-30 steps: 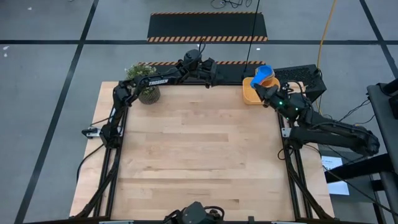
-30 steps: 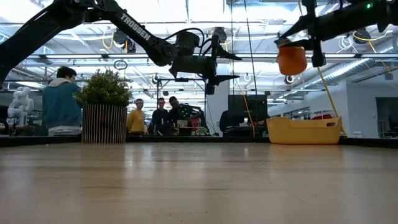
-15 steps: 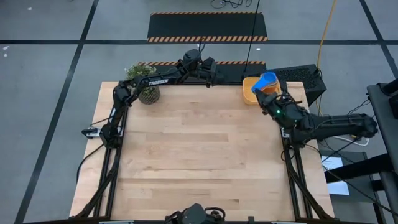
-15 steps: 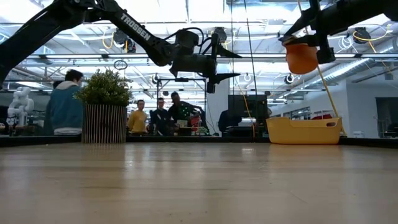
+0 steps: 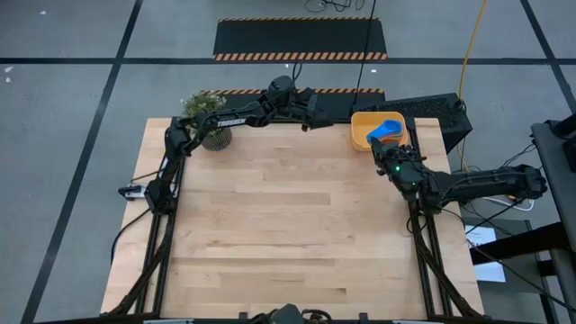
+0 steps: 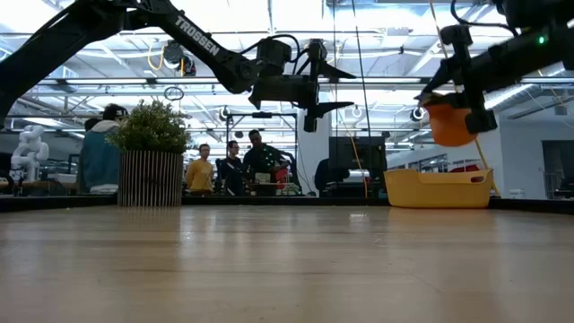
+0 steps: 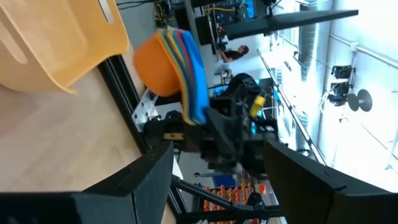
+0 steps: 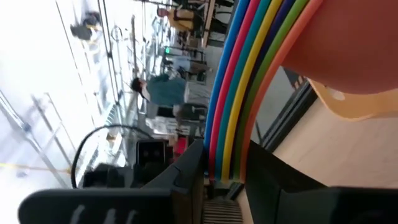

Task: Nest measuring cups in basket
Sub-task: Put the nested measuring cups into the yellow bin

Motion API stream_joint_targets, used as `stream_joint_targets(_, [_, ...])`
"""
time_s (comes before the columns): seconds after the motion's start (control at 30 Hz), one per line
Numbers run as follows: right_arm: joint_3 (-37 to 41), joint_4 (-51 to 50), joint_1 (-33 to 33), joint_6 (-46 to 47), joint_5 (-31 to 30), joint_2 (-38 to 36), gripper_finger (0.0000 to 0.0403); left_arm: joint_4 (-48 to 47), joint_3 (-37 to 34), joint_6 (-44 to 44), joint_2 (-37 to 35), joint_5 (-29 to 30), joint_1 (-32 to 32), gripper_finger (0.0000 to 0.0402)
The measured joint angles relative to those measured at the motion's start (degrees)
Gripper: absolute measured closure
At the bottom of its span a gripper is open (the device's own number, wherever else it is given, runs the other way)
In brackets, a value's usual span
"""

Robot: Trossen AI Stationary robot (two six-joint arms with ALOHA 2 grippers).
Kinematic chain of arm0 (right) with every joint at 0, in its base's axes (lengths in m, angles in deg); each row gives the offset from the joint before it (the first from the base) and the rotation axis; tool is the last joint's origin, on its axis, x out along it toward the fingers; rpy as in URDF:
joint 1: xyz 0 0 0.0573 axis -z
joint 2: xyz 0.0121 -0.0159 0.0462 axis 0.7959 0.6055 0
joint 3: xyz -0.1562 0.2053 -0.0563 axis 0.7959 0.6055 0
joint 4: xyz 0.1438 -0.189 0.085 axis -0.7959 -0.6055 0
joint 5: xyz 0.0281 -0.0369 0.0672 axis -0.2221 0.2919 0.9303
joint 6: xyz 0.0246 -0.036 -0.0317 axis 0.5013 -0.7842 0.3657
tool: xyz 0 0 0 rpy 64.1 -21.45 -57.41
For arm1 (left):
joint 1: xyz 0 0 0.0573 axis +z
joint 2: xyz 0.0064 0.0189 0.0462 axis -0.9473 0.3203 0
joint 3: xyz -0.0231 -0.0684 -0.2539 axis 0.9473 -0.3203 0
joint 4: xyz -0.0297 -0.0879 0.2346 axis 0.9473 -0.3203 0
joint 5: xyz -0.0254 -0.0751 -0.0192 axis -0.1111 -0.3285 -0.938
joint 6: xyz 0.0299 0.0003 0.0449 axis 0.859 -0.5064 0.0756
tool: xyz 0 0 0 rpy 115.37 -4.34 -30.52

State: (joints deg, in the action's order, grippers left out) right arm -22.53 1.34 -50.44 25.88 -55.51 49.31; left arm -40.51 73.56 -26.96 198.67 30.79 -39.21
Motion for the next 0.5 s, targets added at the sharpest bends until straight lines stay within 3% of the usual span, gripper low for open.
stream_joint_targets(0.27, [8.48,14.85,6.41,1.73,1.33,1.94,0.033,1.86,-0.02,-0.38,0.02,0.24,-2.06,0.0153])
stream_joint_targets(0.5, [11.89,19.95,12.91,7.45,3.5,4.04,0.033,1.86,-0.02,-0.54,0.04,0.63,-3.39,0.0153])
